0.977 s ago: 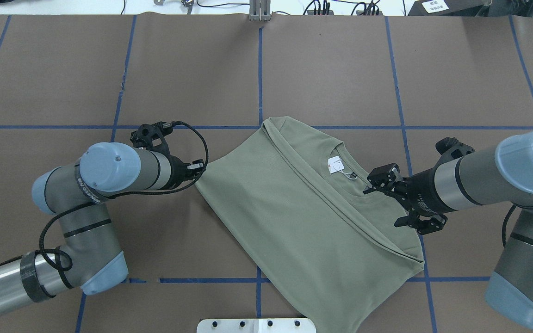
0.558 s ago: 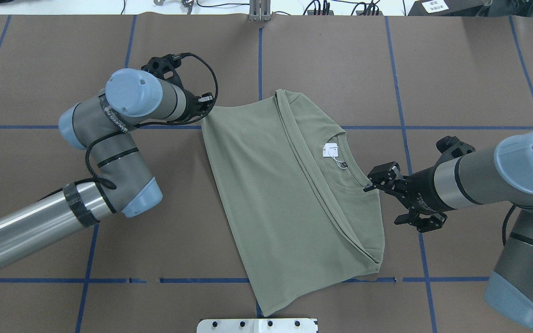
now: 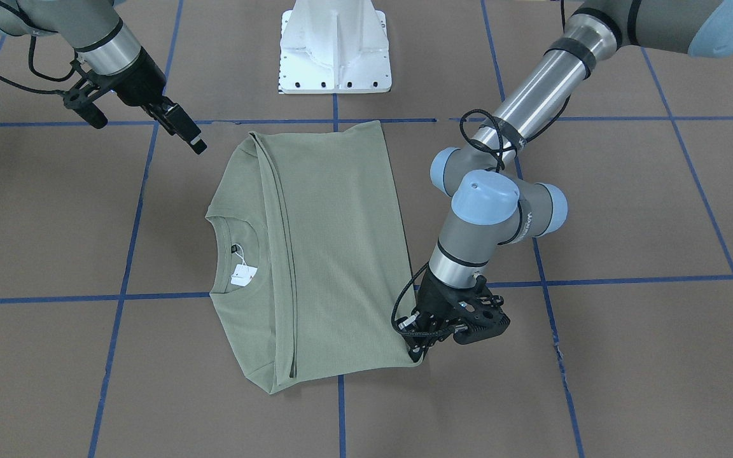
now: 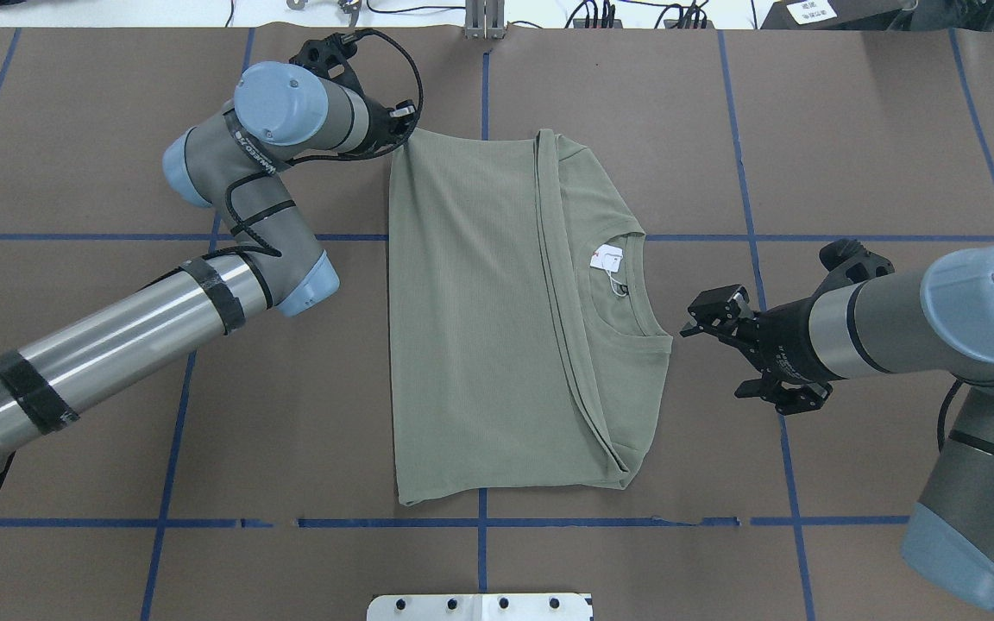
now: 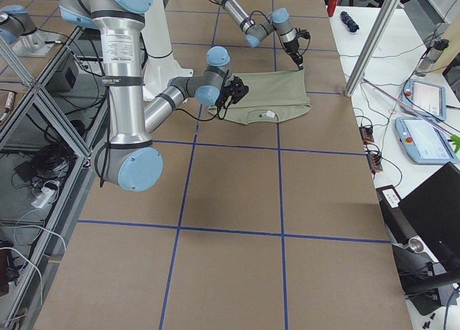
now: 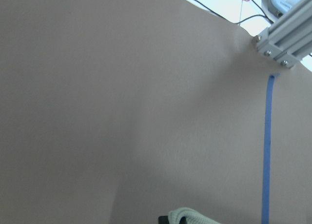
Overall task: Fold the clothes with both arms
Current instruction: 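Raise the left gripper away while the right gripper moves toward the shirt center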
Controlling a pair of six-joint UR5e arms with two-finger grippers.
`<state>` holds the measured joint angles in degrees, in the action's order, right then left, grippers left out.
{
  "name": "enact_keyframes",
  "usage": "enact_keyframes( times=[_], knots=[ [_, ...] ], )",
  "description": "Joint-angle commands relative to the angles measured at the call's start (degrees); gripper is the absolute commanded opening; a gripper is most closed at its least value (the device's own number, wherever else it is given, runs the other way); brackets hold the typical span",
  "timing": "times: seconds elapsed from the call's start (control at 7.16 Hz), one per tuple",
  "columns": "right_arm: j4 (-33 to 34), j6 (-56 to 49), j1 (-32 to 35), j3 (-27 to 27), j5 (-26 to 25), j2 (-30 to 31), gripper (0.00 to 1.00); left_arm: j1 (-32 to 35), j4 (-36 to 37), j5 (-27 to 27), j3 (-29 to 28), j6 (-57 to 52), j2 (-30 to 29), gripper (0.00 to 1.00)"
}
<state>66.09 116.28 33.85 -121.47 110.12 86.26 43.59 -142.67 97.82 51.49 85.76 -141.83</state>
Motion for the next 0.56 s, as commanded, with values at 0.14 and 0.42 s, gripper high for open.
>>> enact_keyframes(
  times=[0.14, 0.42],
  knots=[
    [0.00, 0.00, 0.16, 0.26, -0.61, -0.39, 1.00, 0.35, -7.69, -0.09, -9.98, -1.12, -3.88, 0.00],
    [0.26, 0.00, 0.07, 1.31, -0.69, -3.36, 1.00, 2.88, -7.62, 1.66, -8.88, -3.49, -3.81, 0.50]
  ],
)
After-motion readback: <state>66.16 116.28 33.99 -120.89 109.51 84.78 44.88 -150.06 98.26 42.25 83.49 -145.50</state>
